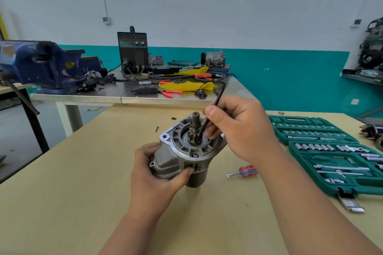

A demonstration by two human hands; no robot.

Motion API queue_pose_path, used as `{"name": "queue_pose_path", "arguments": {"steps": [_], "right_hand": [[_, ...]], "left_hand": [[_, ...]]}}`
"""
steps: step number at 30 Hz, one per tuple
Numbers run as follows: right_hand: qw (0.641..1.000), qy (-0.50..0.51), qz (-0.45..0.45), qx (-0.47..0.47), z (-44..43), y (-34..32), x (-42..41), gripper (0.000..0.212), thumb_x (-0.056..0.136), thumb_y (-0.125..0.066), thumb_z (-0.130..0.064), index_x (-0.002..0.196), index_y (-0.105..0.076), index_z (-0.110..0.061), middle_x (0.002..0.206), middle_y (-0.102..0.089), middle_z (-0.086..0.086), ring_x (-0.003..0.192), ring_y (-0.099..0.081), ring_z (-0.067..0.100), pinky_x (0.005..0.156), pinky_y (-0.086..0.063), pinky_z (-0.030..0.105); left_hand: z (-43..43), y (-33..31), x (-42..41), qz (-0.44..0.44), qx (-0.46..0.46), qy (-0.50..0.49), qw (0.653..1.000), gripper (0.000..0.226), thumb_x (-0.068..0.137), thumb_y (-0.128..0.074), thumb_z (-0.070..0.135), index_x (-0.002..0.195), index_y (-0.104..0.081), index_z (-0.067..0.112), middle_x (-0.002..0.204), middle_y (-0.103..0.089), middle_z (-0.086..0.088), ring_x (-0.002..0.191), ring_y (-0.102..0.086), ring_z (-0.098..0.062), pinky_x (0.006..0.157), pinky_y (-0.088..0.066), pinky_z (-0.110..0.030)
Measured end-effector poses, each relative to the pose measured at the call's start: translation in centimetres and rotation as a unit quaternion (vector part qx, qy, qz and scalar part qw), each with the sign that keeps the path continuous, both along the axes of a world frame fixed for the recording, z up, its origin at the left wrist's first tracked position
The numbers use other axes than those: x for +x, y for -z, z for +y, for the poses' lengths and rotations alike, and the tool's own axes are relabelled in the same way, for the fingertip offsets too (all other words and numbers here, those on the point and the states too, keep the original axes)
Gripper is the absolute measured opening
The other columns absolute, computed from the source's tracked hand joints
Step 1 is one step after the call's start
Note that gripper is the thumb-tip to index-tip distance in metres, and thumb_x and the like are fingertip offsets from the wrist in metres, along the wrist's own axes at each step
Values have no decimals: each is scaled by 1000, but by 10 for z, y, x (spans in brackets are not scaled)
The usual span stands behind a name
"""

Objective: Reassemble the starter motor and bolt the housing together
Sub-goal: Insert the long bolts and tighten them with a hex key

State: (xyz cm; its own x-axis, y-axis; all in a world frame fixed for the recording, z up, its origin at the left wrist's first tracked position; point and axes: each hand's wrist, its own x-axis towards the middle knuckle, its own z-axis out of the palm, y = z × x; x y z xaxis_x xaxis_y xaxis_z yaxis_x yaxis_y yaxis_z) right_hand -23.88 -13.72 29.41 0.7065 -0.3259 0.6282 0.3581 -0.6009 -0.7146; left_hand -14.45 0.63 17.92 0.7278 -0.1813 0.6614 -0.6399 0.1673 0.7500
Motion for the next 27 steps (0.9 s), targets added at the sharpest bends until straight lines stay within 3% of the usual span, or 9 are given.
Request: {"name": "queue_pose_path", "arguments": {"steps": [3,8,12,14,16,18,23,25,27], "right_hand": [[1000,-26,-1,-6,1,6,-5,10,82,-59,-34,79,-66,-29,63,-69,-8,57,-69,10,51,-55,24],[997,16,14,-76,3,5,-9,10,84,-58,-34,81,-66,-30,64,-68,-9,57,-66,6,53,-56,33],[990,50,9,-133,4,-2,-11,17,86,-59,-35,73,-65,-26,68,-65,-14,57,-62,6,52,-53,30],[986,81,19,-145,1,-7,-9,20,86,-63,-37,70,-63,-24,68,-64,-15,56,-60,4,49,-50,22],[983,114,31,-139,-3,-10,-5,23,85,-65,-37,67,-59,-25,65,-65,-12,51,-58,1,45,-44,14],[985,137,25,-103,-7,-9,0,26,84,-67,-38,65,-57,-23,56,-62,-3,46,-56,1,43,-42,14],[984,173,-19,-33,-13,3,8,31,84,-65,-41,64,-50,-23,55,-57,1,53,-59,16,51,-51,34],[988,147,-18,-36,-13,2,12,24,86,-63,-39,69,-56,-25,58,-60,2,52,-60,14,47,-50,31],[996,90,-2,-29,-13,0,17,12,89,-61,-32,78,-63,-29,66,-66,-4,49,-61,6,44,-47,19]], "left_hand": [[-1,1,2,-12,-1,9,1000,63,44,-84,43,95,-49,52,103,-64,23,88,-66,0,70,-49,-10],[-3,-5,1,-23,9,17,1000,60,45,-82,42,94,-48,55,101,-64,26,87,-66,2,69,-48,-8],[-6,-14,2,-5,40,32,999,57,45,-81,44,90,-47,52,96,-65,25,81,-67,2,65,-50,-11],[-9,-22,4,7,72,48,996,56,45,-81,47,89,-46,49,94,-66,25,78,-67,1,63,-53,-17],[-14,-30,6,24,100,66,993,53,48,-81,50,87,-46,47,90,-68,23,75,-68,-1,58,-55,-23],[-20,-35,8,31,112,69,991,46,54,-76,53,88,-46,42,84,-68,23,70,-67,-1,56,-52,-19],[-26,-38,9,13,125,35,991,37,71,-56,63,88,-45,32,83,-63,29,69,-60,5,53,-44,-10],[-26,-39,12,11,128,42,991,31,79,-58,57,89,-46,30,80,-64,24,65,-59,3,51,-45,-12],[-26,-41,17,22,138,53,989,21,85,-59,50,89,-47,33,75,-65,15,58,-59,-3,46,-44,-18]]}}
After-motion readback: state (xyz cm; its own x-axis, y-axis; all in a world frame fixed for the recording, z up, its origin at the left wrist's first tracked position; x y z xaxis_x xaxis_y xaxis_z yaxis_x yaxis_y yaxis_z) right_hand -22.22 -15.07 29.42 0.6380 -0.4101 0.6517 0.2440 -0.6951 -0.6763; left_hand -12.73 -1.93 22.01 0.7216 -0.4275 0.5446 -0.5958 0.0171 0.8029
